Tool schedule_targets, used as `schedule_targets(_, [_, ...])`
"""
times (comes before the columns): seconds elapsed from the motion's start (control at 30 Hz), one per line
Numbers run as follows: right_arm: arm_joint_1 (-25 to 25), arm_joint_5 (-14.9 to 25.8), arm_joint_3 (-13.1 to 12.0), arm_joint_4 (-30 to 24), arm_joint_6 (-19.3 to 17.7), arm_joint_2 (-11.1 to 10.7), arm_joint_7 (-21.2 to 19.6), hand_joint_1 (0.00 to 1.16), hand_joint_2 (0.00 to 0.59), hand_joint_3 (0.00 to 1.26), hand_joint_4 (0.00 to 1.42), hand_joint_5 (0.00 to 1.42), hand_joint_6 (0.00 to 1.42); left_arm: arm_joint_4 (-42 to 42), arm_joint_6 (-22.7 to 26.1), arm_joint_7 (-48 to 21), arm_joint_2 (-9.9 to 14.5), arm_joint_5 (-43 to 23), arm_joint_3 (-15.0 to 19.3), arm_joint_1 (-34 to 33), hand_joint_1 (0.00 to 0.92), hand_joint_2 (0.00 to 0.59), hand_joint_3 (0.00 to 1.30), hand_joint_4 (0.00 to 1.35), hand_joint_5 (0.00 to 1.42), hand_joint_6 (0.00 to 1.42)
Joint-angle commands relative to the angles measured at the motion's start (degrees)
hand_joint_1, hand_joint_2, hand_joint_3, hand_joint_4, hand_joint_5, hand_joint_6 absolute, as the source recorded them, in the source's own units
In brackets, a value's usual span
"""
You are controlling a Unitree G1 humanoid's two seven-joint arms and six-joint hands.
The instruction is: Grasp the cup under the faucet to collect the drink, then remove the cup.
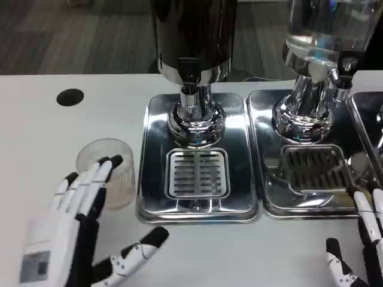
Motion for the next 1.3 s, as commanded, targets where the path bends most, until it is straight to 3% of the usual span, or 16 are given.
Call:
schedule_targets(0.03, [0.3,1.0,-0.8,0.6,-0.7,0.2,-1.4,0.21,0.417,0.09,0.0,0.0,0.0,-2.2,-4.3,-1.6,0.1,-4.5,3.6,-2.1,0.0,0.062,0.21,0.0,0.19,0.15])
schedule_targets(0.2, [0.4,1.4,-1.0,0.8,-1.2,0.2,-1.5,0.21,0.419,0.09,0.0,0.0,0.0,-4.9,-3.7,-4.3,-1.1,-7.0,7.3,-4.0,0.0,0.042,0.24,0.01,0.21,0.17])
schedule_targets(0.27, [0.3,1.6,-1.0,0.8,-1.3,0.2,-1.4,0.21,0.419,0.09,0.0,0.0,0.0,-6.4,-1.2,-6.0,-1.6,-6.2,8.9,-4.5,0.0,0.036,0.21,0.0,0.18,0.15])
schedule_targets(0.4, [0.3,2.1,-1.0,1.2,-1.7,0.3,-1.4,0.21,0.42,0.09,0.0,0.0,0.0,-6.5,8.8,-13.9,-0.6,-5.3,11.9,-8.5,0.0,0.027,0.18,0.0,0.14,0.13])
schedule_targets(0.5, [0.2,2.6,-1.0,1.8,-2.1,0.3,-1.1,0.21,0.416,0.09,0.0,0.0,0.0,-3.8,12.2,-17.4,0.5,-5.5,12.6,-11.8,0.0,0.023,0.17,0.0,0.13,0.12])
schedule_targets(0.7, [0.1,2.4,-0.9,1.8,-2.3,0.3,-0.9,0.21,0.412,0.09,0.0,0.0,0.01,4.0,15.4,-21.7,2.6,-5.1,10.9,-18.1,0.0,0.021,0.17,0.0,0.13,0.12])
schedule_targets(1.3, [-1.1,3.2,-0.5,3.6,-3.7,0.3,-0.8,0.21,0.407,0.09,0.0,0.0,0.02,16.4,19.8,-22.6,2.6,-1.3,3.4,-26.3,0.0,0.02,0.15,0.0,0.13,0.12])
